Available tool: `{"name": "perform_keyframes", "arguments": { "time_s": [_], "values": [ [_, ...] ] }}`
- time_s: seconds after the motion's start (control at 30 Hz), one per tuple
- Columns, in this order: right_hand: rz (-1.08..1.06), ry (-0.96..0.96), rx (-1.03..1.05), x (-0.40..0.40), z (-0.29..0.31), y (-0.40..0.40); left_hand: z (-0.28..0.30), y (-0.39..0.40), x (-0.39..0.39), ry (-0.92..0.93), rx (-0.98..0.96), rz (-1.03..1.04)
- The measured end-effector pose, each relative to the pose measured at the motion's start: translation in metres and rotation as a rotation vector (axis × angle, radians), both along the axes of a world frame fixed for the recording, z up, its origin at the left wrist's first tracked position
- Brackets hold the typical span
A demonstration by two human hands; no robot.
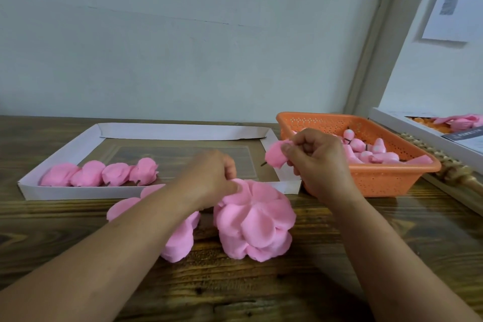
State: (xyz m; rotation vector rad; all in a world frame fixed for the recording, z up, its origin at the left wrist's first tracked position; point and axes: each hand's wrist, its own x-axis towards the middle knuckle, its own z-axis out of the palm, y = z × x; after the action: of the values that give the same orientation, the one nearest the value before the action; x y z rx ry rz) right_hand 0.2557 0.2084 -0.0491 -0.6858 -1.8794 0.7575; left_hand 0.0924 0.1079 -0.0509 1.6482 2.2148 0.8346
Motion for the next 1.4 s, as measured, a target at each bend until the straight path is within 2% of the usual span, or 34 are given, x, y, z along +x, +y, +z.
{"name": "perform_keyframes", "arguments": {
  "time_s": [0.17, 0.23, 0.27, 0.43, 0.53, 0.63, 0.83, 0.93, 1.07, 1.27, 1.4],
  "values": [
    [0.057, 0.162, -0.086, 0.001, -0.001, 0.002, 0.005, -0.003, -0.005, -0.600, 0.141, 0.100],
    [0.072, 0.181, -0.099, 0.001, -0.001, 0.003, 0.005, -0.005, -0.004, -0.689, 0.146, 0.079],
    [0.080, 0.187, -0.104, 0.001, -0.002, 0.003, 0.003, -0.005, -0.003, -0.659, 0.161, 0.071],
    [0.093, 0.182, -0.108, 0.001, -0.002, 0.002, -0.007, 0.002, -0.001, -0.223, 0.268, 0.014],
    [0.092, 0.185, -0.094, 0.002, -0.002, 0.003, -0.011, 0.008, -0.002, -0.199, 0.316, -0.100],
    [0.090, 0.193, -0.078, 0.003, -0.002, 0.003, -0.011, 0.013, -0.005, -0.185, 0.362, -0.129],
    [0.082, 0.217, -0.075, 0.005, -0.002, 0.005, -0.006, 0.015, -0.012, -0.011, 0.290, -0.072],
    [0.091, 0.176, -0.050, 0.004, -0.003, 0.005, 0.000, 0.011, -0.013, 0.027, 0.230, -0.132],
    [0.084, 0.160, -0.054, 0.004, -0.002, 0.003, 0.009, 0.006, -0.018, 0.119, 0.208, -0.088],
    [0.063, 0.081, -0.023, 0.002, -0.003, -0.002, 0.004, 0.004, -0.011, 0.274, -0.113, -0.341],
    [0.049, 0.061, -0.024, 0.002, -0.002, -0.003, 0.000, 0.005, -0.009, 0.308, -0.107, -0.323]
  ]
}}
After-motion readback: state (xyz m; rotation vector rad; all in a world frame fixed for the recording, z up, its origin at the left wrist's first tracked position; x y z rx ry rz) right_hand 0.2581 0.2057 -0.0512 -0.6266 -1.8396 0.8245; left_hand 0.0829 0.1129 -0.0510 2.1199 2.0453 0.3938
